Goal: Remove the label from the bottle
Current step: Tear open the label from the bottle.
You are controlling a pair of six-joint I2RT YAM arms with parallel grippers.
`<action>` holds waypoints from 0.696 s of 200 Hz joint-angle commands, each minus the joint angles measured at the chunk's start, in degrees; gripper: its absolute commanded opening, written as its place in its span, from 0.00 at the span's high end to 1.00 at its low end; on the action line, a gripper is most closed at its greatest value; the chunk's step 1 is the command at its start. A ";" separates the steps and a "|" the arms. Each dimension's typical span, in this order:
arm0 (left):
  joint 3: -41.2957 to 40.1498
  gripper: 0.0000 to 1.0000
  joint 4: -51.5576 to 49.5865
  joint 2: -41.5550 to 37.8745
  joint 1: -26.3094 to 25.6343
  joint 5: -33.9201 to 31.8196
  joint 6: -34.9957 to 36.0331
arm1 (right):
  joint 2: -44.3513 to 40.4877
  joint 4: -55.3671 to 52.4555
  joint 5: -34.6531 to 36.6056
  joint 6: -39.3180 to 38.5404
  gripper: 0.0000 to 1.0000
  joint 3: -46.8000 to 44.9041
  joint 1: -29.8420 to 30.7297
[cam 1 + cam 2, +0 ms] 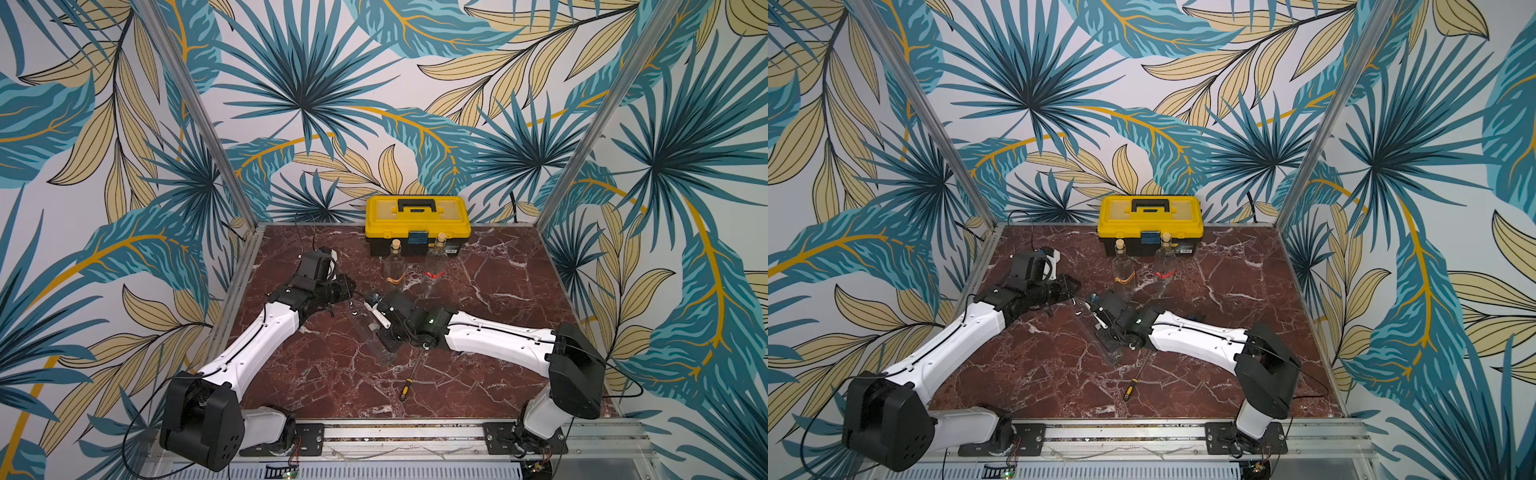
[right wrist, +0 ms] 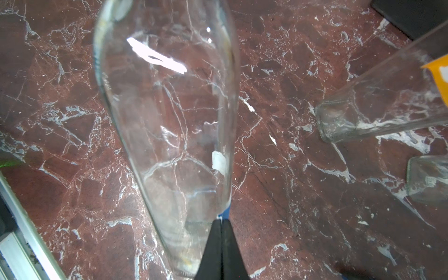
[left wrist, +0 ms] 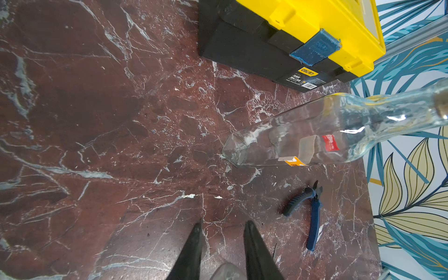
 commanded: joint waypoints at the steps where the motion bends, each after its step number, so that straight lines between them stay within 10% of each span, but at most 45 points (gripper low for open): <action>1: -1.03 1.00 -7.72 -0.39 -0.82 4.35 8.74 | 2.28 1.20 6.53 -1.15 1.00 -1.69 -0.88; 139: -2.28 1.00 -7.67 -0.50 -0.83 6.03 12.88 | 3.06 1.56 9.51 -1.56 1.00 -1.38 -0.19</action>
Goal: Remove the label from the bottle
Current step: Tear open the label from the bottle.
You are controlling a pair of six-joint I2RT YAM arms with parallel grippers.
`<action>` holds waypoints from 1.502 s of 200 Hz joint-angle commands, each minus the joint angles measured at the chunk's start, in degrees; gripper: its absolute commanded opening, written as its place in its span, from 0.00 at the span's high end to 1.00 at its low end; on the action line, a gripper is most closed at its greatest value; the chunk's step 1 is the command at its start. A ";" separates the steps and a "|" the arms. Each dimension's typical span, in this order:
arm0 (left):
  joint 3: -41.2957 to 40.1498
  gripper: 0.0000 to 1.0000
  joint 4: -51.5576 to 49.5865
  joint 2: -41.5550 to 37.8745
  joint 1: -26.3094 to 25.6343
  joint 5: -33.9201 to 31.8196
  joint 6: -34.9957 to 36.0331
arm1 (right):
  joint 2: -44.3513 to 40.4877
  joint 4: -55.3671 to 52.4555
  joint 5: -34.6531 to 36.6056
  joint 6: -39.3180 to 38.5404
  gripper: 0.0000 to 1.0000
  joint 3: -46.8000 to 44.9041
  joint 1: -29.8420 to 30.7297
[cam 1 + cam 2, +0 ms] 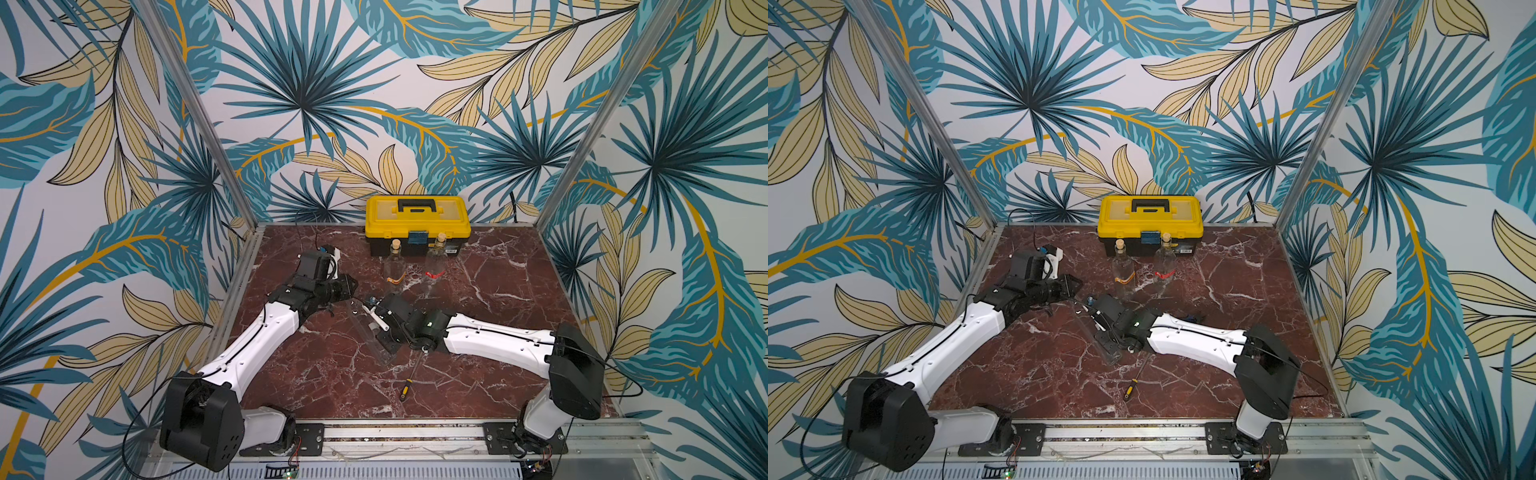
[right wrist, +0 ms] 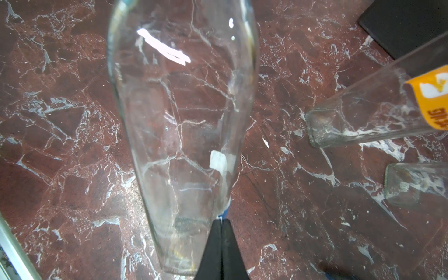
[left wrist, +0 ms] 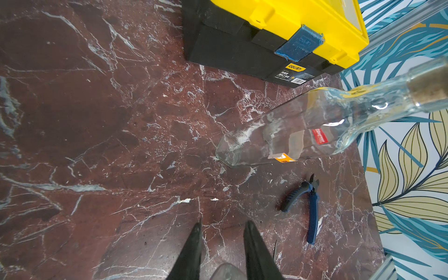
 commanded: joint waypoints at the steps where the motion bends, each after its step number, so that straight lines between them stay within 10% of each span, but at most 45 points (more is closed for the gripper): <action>1: -2.35 1.00 -8.90 -0.48 -0.93 3.87 9.36 | 3.04 1.56 6.33 0.90 1.00 -1.38 -1.35; 300: -7.55 1.00 -1.27 -7.19 -0.91 3.13 9.97 | 2.61 1.91 0.41 4.29 1.00 -2.83 -1.68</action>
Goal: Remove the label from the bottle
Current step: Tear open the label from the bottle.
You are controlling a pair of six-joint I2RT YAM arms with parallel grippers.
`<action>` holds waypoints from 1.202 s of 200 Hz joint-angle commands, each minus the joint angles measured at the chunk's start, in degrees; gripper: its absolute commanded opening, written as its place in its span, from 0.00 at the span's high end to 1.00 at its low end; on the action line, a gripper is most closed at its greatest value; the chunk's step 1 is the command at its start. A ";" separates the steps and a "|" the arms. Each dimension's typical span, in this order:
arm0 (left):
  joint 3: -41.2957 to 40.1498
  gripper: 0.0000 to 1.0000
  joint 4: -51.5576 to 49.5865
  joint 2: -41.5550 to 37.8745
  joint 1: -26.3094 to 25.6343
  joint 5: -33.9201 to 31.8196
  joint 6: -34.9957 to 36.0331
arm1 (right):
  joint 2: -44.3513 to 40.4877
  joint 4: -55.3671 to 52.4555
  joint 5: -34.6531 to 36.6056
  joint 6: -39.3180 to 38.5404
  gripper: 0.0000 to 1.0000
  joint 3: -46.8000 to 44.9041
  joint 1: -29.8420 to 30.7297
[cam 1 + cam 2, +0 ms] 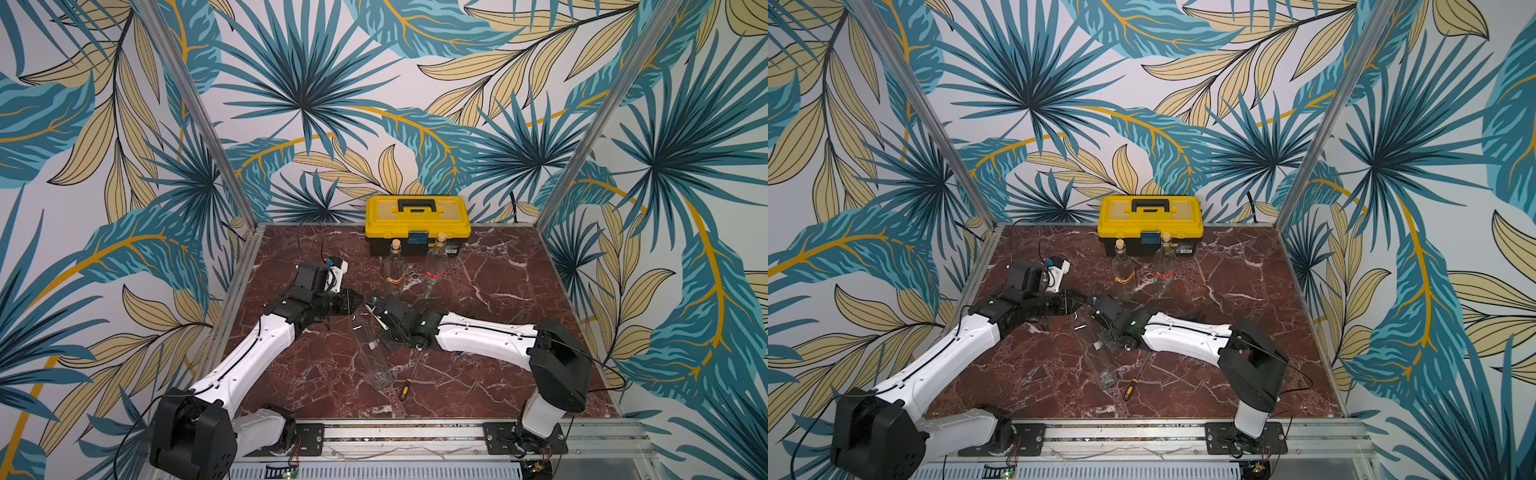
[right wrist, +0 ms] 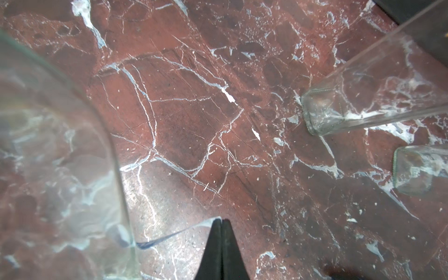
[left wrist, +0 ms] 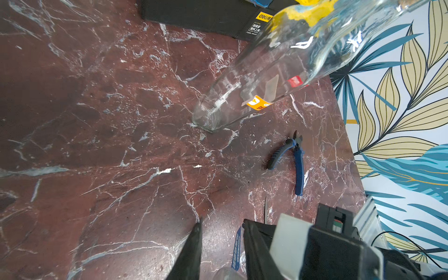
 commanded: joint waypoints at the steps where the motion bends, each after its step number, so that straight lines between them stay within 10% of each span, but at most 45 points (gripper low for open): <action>1: -2.02 1.00 0.30 -1.43 -0.28 -4.37 4.16 | -1.42 0.01 -0.80 1.58 1.00 -1.65 -0.43; 240: -7.66 1.00 7.01 -10.51 -0.35 0.69 2.89 | 0.87 3.26 -3.89 3.80 1.00 -1.85 -1.55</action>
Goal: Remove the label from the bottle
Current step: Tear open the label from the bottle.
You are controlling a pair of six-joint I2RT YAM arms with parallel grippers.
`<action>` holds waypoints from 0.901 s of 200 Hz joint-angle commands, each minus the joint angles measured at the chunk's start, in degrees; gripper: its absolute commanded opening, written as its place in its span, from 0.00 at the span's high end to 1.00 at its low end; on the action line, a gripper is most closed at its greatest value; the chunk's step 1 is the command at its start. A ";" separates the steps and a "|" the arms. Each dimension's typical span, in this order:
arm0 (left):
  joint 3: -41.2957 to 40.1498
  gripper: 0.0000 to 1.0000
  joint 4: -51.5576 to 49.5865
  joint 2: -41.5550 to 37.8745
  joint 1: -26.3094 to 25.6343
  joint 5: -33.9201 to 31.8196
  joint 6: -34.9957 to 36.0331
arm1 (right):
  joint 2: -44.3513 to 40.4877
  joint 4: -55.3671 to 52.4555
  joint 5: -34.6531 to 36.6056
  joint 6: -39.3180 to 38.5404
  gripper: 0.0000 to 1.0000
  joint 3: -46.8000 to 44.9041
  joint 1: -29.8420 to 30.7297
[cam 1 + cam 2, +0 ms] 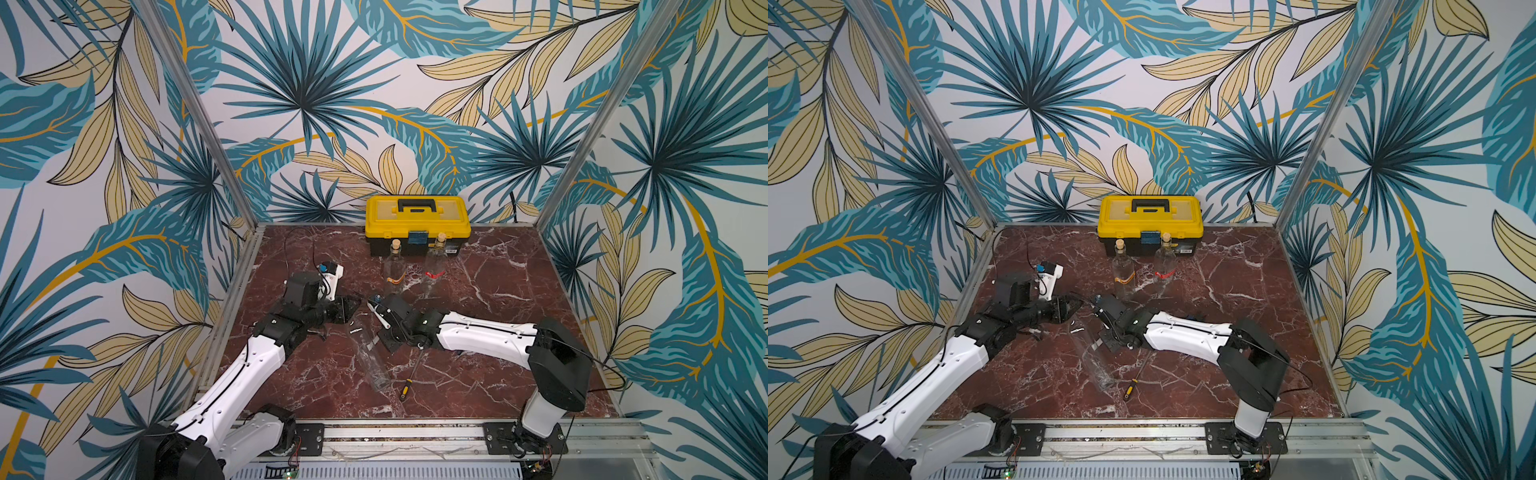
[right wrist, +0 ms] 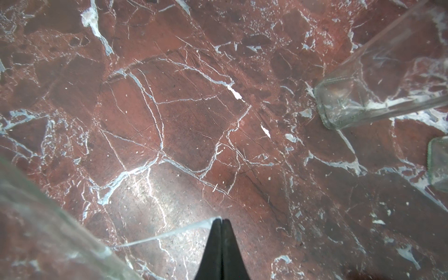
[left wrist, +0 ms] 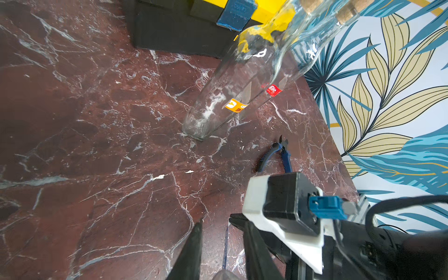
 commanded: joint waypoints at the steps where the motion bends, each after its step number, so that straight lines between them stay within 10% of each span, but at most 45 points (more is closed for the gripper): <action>1: -1.00 1.00 1.60 -1.40 -0.18 -0.27 2.66 | 0.91 0.94 -0.06 0.91 1.00 -0.80 -0.23; 180: -1.36 1.00 3.29 -3.99 -0.31 3.00 3.15 | 3.54 1.48 -1.04 0.45 1.00 1.41 -0.83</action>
